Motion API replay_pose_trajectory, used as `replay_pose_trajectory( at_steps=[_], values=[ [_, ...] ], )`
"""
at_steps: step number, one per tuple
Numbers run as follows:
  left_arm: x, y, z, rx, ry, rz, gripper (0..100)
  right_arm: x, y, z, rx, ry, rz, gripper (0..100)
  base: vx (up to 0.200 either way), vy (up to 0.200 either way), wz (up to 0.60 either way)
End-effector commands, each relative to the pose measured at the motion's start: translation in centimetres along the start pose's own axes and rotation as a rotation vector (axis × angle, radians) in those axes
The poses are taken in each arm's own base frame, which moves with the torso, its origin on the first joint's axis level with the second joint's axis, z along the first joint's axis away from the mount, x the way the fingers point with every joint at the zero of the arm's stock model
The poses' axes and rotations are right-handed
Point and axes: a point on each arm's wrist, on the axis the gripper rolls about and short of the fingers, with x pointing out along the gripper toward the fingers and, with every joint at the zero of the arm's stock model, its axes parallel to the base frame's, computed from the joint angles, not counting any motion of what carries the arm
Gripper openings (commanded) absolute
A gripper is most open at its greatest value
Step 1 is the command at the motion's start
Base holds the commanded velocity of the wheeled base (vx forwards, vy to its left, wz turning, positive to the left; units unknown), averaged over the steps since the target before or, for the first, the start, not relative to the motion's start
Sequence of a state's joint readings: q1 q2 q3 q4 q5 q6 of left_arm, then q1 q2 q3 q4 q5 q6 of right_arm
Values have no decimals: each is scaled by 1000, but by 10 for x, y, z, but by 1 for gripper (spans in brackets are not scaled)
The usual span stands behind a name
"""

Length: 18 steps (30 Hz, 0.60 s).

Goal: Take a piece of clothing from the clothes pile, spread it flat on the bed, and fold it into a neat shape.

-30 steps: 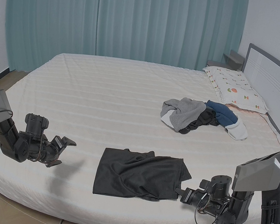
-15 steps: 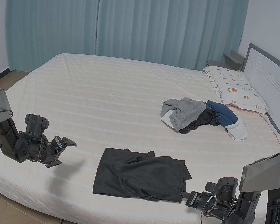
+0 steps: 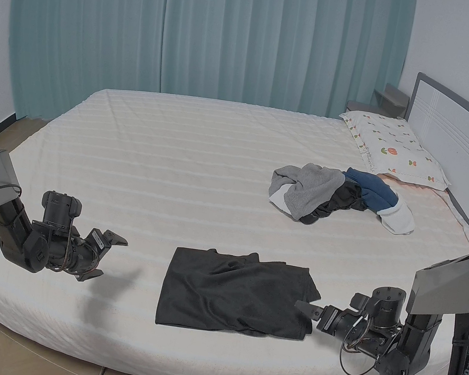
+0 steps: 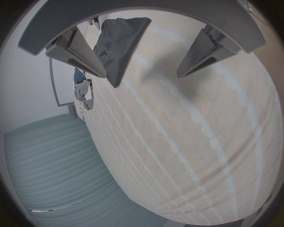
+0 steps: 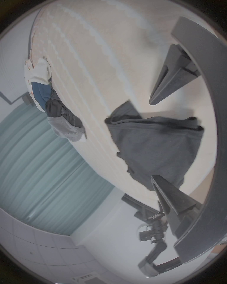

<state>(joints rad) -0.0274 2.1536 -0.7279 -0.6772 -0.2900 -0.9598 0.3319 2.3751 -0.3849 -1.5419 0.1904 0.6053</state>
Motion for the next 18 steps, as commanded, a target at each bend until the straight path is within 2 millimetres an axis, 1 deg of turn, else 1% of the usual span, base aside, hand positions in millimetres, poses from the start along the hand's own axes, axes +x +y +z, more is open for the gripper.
replay_pose_trajectory(
  at_steps=[1,2,3,4,5,6,7,11,14,18],
  values=[
    [0,0,0,1,1,1,100,15,2,19,77,-80,40,100,200,0,0],
    [0,0,0,1,1,1,100,27,0,25,116,-104,52,100,200,0,0],
    [0,0,0,1,1,1,100,34,-2,27,125,-113,56,100,200,0,0],
    [0,0,0,1,-1,1,100,41,-4,27,126,-113,55,100,200,0,0],
    [0,0,0,1,0,2,100,42,-4,27,126,-113,55,100,200,0,0],
    [0,0,-1,2,0,3,100,53,-8,26,128,-113,43,100,200,0,0],
    [0,1,-1,2,-2,3,100,58,-9,26,128,-117,41,100,200,0,0],
    [0,1,-1,3,-11,10,100,67,-13,25,128,-122,40,100,0,0,0],
    [1,0,-1,5,-13,12,100,70,-14,22,127,-116,35,100,0,0,0],
    [2,0,-2,6,-11,13,100,71,-15,23,125,-121,33,100,0,0,0]
  ],
)
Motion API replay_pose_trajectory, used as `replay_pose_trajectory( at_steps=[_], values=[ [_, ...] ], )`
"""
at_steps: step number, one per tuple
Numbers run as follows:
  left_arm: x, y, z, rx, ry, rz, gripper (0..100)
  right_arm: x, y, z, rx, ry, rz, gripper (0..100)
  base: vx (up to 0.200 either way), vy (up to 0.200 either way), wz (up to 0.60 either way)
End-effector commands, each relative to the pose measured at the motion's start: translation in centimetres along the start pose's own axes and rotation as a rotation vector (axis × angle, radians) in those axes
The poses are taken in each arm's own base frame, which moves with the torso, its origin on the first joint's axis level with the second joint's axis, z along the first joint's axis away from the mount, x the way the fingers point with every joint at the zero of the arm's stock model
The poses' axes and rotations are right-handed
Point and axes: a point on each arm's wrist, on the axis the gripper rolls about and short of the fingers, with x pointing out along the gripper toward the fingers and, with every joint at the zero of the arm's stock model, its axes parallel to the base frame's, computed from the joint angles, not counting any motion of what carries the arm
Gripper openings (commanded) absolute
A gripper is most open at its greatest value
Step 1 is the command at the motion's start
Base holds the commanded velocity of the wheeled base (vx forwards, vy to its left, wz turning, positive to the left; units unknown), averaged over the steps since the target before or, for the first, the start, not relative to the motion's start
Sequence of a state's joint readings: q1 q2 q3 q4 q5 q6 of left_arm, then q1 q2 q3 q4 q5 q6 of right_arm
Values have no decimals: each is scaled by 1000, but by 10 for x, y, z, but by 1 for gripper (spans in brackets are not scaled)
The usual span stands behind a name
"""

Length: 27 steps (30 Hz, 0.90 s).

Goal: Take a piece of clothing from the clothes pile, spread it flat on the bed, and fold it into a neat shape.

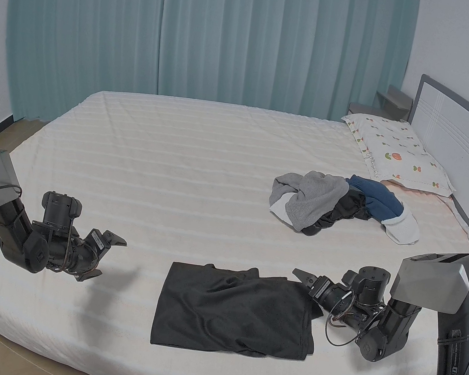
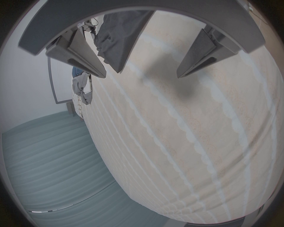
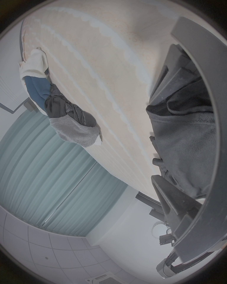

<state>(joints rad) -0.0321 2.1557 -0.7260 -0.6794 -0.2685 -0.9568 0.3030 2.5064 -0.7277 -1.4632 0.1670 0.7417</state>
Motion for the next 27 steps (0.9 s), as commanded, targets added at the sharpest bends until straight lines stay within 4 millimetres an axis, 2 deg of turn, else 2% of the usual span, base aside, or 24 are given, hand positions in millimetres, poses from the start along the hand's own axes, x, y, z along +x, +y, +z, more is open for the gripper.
replay_pose_trajectory(
  at_steps=[1,6,7,12,20,27],
  values=[
    [1,0,0,0,2,1,100,4,-6,-6,2,14,-10,100,0,0,0],
    [1,-1,-1,0,2,-1,100,4,-7,-7,4,24,-19,100,0,0,0],
    [1,-1,-1,0,2,-1,100,4,-7,-7,4,24,-19,0,0,0,0],
    [2,-1,0,1,0,-1,100,6,-8,-8,8,43,-34,0,0,0,0],
    [2,-1,0,1,0,-1,100,11,-11,8,16,-45,-52,0,0,0,0],
    [1,-1,0,-1,0,0,100,10,-13,11,20,-55,-58,0,0,0,0]
  ],
)
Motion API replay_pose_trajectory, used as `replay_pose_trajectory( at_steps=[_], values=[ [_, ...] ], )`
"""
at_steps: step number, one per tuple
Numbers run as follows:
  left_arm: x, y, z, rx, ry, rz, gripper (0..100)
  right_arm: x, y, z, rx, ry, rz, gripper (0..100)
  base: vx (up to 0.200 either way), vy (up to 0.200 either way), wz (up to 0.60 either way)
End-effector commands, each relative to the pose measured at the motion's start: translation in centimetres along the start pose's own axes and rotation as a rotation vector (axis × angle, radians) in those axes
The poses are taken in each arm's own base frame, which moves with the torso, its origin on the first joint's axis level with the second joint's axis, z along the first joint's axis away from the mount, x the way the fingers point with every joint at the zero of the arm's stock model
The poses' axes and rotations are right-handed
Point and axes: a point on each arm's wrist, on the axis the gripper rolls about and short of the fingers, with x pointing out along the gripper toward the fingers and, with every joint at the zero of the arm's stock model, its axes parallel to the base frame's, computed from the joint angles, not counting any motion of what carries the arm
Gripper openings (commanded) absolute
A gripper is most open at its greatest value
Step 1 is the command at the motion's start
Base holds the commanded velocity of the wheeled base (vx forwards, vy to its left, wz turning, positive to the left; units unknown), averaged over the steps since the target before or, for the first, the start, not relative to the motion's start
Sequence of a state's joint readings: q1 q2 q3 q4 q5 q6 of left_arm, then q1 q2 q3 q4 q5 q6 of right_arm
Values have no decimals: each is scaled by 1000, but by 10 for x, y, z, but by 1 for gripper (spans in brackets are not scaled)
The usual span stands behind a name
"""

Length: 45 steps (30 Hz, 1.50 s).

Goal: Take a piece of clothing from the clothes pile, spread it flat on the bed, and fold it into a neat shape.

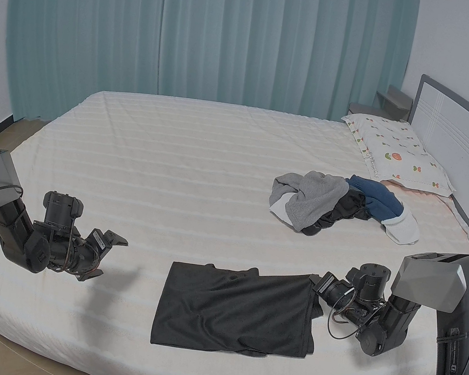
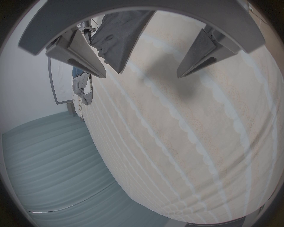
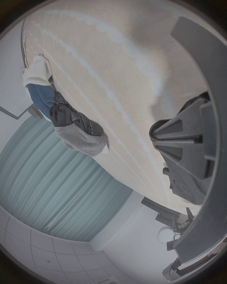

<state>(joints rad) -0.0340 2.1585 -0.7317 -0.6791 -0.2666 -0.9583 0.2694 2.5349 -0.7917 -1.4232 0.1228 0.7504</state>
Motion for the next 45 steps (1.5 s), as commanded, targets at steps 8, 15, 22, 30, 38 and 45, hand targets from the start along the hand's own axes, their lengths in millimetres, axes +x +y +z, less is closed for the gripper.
replay_pose_trajectory(
  at_steps=[8,15,22,30,38,45],
  values=[
    [0,0,0,0,2,0,100,0,-2,2,2,-9,-7,100,0,0,0],
    [0,0,0,0,2,0,100,-14,-2,-2,3,3,-2,100,0,0,0],
    [0,0,0,0,2,0,100,-47,8,-3,1,40,39,100,-86,0,0],
    [1,-1,0,2,1,-3,100,-53,7,-5,4,71,44,100,-200,0,0],
    [0,-4,-1,9,1,-12,100,-52,9,-10,1,87,47,100,-25,0,0],
    [6,-19,-23,54,31,-17,100,-51,10,-14,0,95,48,100,0,-57,0]
  ],
)
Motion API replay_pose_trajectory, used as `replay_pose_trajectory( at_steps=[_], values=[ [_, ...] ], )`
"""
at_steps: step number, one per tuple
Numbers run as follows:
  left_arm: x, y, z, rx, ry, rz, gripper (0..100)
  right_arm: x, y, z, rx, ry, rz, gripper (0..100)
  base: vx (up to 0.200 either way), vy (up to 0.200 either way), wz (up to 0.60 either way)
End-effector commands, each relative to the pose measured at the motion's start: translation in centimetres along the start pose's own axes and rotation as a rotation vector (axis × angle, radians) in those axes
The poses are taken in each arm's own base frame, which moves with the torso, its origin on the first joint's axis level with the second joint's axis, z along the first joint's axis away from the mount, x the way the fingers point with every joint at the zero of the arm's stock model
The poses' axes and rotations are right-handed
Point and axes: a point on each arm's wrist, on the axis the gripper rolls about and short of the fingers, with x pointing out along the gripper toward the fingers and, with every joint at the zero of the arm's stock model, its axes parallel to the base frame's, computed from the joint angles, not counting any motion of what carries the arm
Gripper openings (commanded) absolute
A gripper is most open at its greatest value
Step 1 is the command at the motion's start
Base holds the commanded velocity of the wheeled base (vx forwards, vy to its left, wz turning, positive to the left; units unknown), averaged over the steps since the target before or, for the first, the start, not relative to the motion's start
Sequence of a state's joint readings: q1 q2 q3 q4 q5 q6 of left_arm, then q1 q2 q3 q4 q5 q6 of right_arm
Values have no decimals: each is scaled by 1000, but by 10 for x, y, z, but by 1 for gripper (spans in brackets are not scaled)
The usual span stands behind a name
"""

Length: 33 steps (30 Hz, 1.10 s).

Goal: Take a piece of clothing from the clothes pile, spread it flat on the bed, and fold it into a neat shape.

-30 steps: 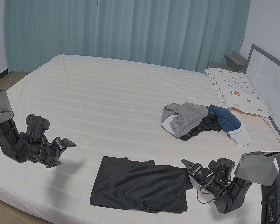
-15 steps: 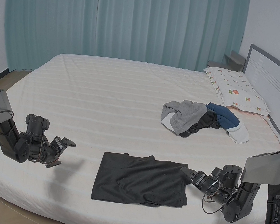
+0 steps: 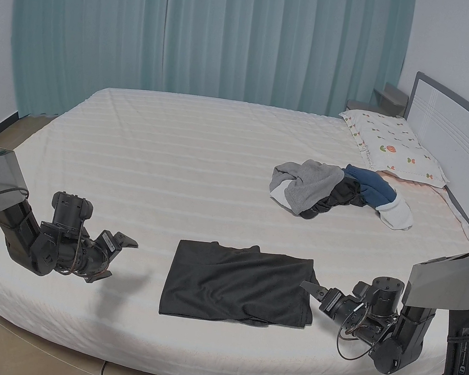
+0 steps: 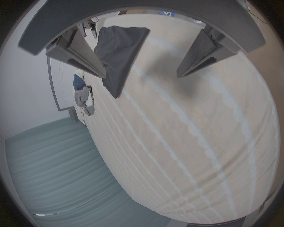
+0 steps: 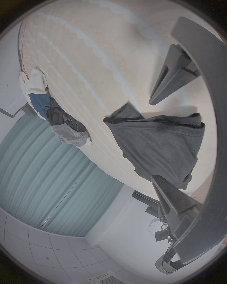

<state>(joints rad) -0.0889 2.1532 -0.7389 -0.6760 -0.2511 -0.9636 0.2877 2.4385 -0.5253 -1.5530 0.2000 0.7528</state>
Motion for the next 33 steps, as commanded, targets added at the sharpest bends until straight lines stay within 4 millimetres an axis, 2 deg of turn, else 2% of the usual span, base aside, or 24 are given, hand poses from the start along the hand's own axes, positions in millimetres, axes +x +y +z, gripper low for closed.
replay_pose_trajectory(
  at_steps=[1,4,8,14,20,21,23,24,25,28,30,31,33],
  values=[
    [3,-6,-9,21,10,-3,100,1,1,-2,-3,1,7,100,0,-200,0],
    [8,-15,-13,36,12,-10,100,2,3,-3,-6,4,12,100,0,-200,0],
    [13,-16,-18,33,24,-6,100,5,1,-6,-5,11,7,100,0,-200,0],
    [28,-22,-19,51,-30,19,100,10,11,-10,-14,8,32,100,0,-200,0],
    [44,-57,-5,121,-77,-39,100,21,13,-9,-26,-39,20,100,0,-167,0],
    [44,-57,-5,121,-77,-39,100,21,13,-9,-26,-39,20,100,0,0,0],
    [64,-66,-5,164,-60,-26,100,26,17,0,-28,-59,24,100,0,0,0],
    [65,-66,-5,165,-58,-25,100,26,18,0,-28,-57,23,100,0,0,0],
    [81,-68,-5,173,-57,-12,100,31,23,7,-29,-56,17,100,0,0,0],
    [104,-69,1,179,-133,21,100,43,26,11,-24,-31,-5,100,0,0,0],
    [109,-68,3,186,-152,30,100,47,27,11,-26,-28,-4,100,0,0,0],
    [116,-64,7,196,-179,48,100,56,28,12,-28,-28,2,100,0,0,0],
    [118,-59,14,185,-199,59,100,65,32,15,-30,-27,7,100,0,0,0]
  ],
)
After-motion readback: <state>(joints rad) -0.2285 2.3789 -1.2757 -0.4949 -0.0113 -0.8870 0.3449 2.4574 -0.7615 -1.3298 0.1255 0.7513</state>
